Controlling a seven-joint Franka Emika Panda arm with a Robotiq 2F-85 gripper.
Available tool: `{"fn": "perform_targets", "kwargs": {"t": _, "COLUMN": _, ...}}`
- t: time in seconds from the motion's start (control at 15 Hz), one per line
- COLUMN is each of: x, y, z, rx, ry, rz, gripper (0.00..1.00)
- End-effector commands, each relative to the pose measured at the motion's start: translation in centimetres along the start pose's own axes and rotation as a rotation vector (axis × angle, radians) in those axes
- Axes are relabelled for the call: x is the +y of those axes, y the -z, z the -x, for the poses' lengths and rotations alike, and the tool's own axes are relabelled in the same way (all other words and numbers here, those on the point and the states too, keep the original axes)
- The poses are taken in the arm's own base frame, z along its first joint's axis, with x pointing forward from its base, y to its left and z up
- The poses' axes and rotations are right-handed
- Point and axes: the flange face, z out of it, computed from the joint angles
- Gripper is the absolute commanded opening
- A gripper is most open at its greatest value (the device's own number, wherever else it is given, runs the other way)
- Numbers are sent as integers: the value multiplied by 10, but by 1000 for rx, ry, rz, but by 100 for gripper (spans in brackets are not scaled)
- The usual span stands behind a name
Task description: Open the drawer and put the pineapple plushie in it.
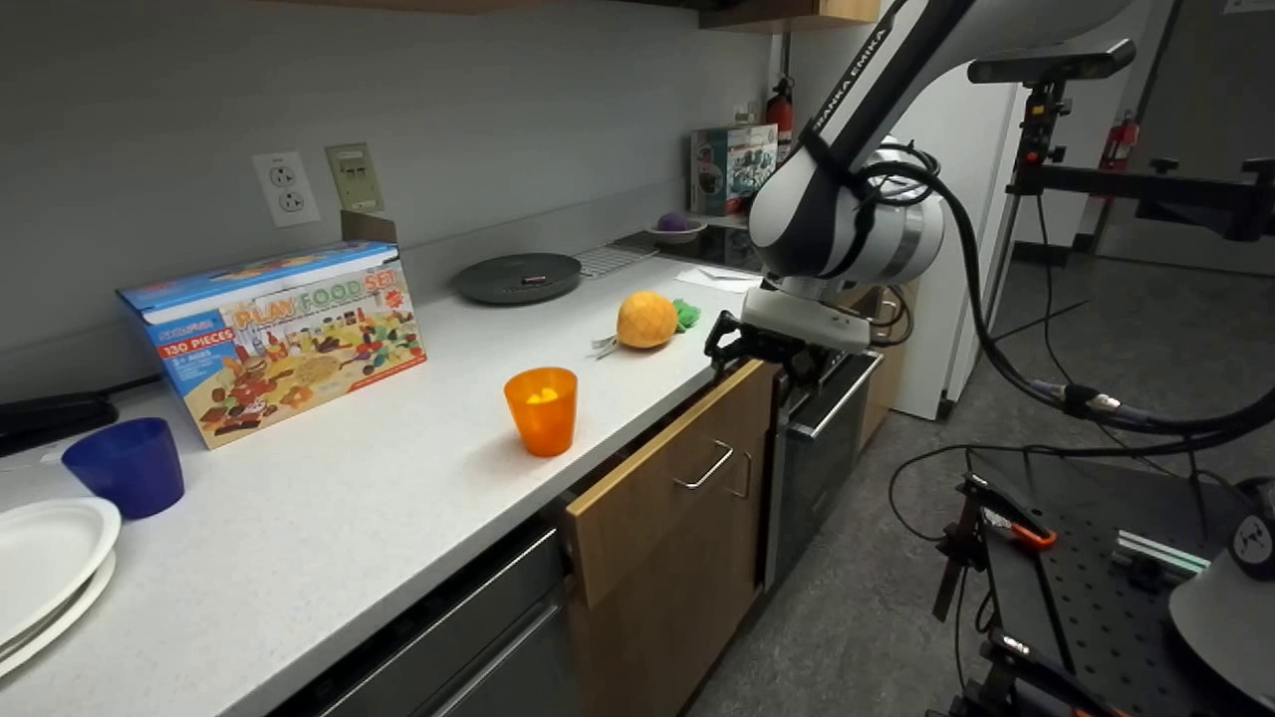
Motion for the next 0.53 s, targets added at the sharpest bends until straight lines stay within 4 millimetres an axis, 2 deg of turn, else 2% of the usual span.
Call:
{"fn": "perform_targets", "kwargs": {"t": 0.0, "x": -11, "y": -20, "z": -7, "rx": -20, "ry": 3, "rz": 8, "gripper": 100}}
{"fn": "perform_targets", "kwargs": {"t": 0.47, "x": -16, "y": -36, "z": -14, "rx": 11, "ry": 5, "rz": 14, "gripper": 100}}
